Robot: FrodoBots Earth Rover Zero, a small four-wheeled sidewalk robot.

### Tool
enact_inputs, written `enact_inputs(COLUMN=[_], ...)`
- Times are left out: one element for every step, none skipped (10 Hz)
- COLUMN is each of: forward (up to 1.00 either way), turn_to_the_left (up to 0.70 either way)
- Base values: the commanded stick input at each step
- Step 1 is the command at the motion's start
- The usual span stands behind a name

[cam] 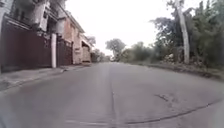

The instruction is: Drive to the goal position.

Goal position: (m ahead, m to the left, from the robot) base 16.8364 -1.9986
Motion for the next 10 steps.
enact_inputs(forward=[1.0, 1.0, 1.0, 1.0, 1.0, 1.0, 1.0, 1.0, 1.0, 1.0], turn_to_the_left=[0.08, 0.08, 0.08, 0.08, 0.08, 0.08, 0.08, 0.08, 0.08, 0.08])
